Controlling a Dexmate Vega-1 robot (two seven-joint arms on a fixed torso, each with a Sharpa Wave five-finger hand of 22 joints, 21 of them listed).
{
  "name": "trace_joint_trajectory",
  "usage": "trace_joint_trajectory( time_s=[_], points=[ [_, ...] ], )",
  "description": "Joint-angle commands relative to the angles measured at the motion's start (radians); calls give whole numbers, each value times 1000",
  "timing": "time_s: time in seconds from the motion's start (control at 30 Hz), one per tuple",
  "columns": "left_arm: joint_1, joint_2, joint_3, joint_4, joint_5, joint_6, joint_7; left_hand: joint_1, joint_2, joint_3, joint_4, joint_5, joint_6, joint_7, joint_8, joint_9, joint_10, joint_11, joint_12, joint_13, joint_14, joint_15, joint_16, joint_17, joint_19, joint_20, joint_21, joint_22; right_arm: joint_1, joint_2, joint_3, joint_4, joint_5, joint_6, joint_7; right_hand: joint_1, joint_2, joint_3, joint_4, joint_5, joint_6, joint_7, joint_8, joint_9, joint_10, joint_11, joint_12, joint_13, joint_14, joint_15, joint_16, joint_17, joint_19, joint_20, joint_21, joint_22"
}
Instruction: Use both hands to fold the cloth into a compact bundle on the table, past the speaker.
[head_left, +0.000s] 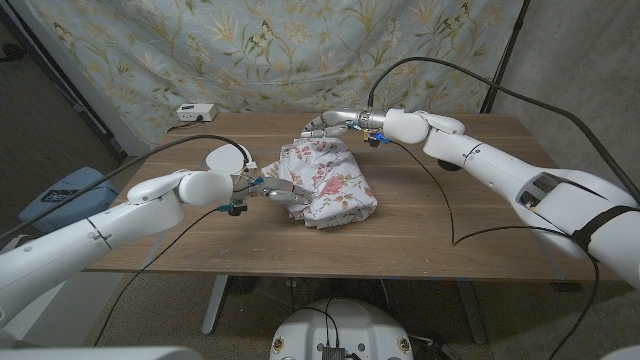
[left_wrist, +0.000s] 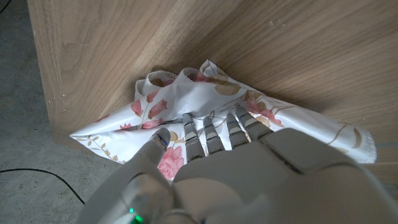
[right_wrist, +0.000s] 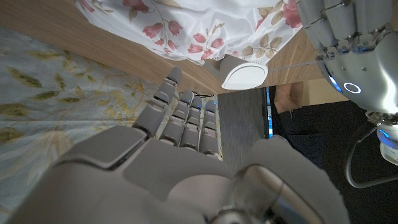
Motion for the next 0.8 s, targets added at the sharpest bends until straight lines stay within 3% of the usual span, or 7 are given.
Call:
trace_joint_trajectory(
  time_s=[0.03,0.17,0.37,0.8],
  points=[
    [-5,-7,4,-17,-6,1,-18,-2,-1,5,-2,2,8,-4,1,1,8,0,0,5,10,-2,-1,0,7,2,2,3,52,57,-53,179,-52,74,-46,-55,11,-18,6,11,-31,-2,0,1,-40,-10,-2,-11,-41,5,1,-9,-31,15,-17,4],
    [-8,-6,3,-20,-4,1,-20,-3,-1,5,-1,2,8,-5,0,1,10,-1,0,5,11,0,-1,1,7,2,2,3,68,77,-74,235,-52,93,-53,-110,16,-33,7,18,-49,-9,2,0,-89,-28,-4,-24,-94,-1,-2,-19,-64,30,-25,4],
    [-12,-7,5,-19,1,-5,-25,-4,-1,6,0,2,8,-3,0,1,10,-4,0,5,12,-2,-1,1,7,1,2,3,87,109,-100,321,-36,120,-54,-143,17,-43,7,23,-62,-15,3,-1,-104,-42,-1,-34,-133,-8,-5,-28,-84,39,-28,2],
    [-11,-5,2,-25,12,-3,-25,-5,-2,7,0,2,9,-3,0,1,11,-2,0,5,14,-3,-1,1,8,1,1,3,117,178,-156,520,-12,185,-116,-175,18,-52,6,28,-67,-17,5,-1,-117,-46,2,-44,-149,-24,0,-39,-96,32,-29,1]
  ],
)
